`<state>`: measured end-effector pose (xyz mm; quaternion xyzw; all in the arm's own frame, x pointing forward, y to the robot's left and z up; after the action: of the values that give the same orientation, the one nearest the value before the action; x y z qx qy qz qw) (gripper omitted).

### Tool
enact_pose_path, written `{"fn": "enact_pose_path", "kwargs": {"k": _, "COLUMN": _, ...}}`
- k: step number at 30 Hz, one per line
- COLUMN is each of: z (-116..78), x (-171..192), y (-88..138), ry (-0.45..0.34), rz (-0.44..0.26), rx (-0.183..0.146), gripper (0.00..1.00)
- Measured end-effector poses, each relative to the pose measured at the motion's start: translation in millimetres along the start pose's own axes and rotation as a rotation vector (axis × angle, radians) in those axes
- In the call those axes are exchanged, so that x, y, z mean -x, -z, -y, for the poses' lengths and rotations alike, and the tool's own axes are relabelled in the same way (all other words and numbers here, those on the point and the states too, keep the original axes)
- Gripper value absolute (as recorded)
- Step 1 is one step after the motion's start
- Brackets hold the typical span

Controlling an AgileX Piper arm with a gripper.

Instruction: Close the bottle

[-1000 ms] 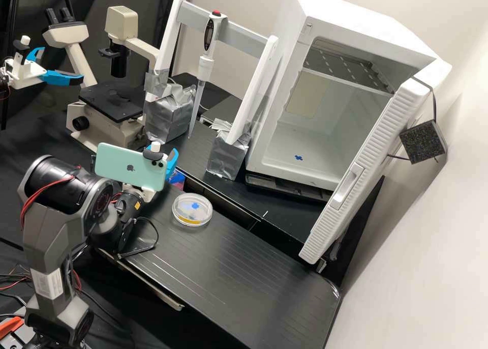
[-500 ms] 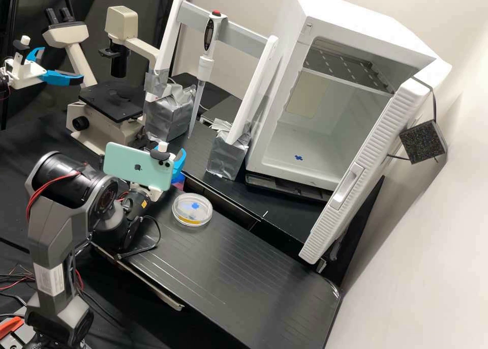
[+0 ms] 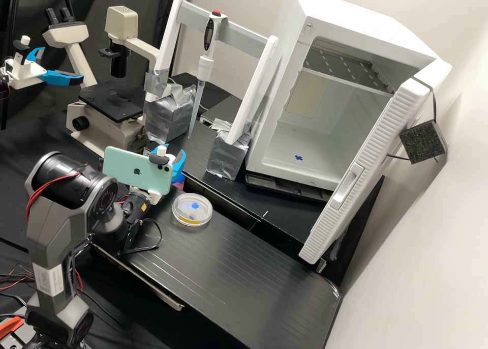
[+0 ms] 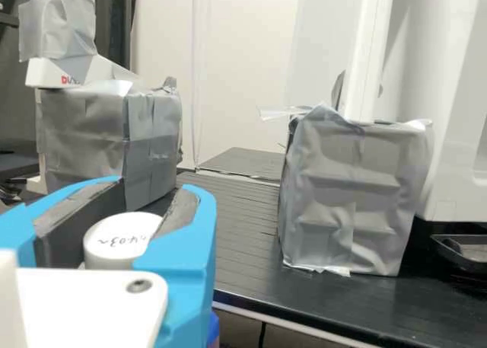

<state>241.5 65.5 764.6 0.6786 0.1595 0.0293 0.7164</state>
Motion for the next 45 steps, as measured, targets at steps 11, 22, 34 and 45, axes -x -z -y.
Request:
{"fn": "enact_pose_path", "kwargs": {"k": 11, "z": 2.2, "x": 2, "y": -2, "ry": -0.004, "rz": -0.003, "rx": -0.002, "gripper": 0.00}}
{"fn": "enact_pose_path", "kwargs": {"k": 22, "z": 0.5, "x": 13, "y": 0, "ry": 0.001, "rz": -0.033, "rx": 0.002, "gripper": 0.00}}
{"fn": "enact_pose_path", "kwargs": {"k": 34, "z": -6.6, "x": 0, "y": 2, "ry": 0.002, "rz": -0.021, "rx": 0.007, "gripper": 0.00}}
{"fn": "enact_pose_path", "kwargs": {"k": 45, "z": -13.9, "x": -15, "y": 4, "ry": 0.020, "rz": -0.012, "rx": -0.022, "gripper": 0.00}}
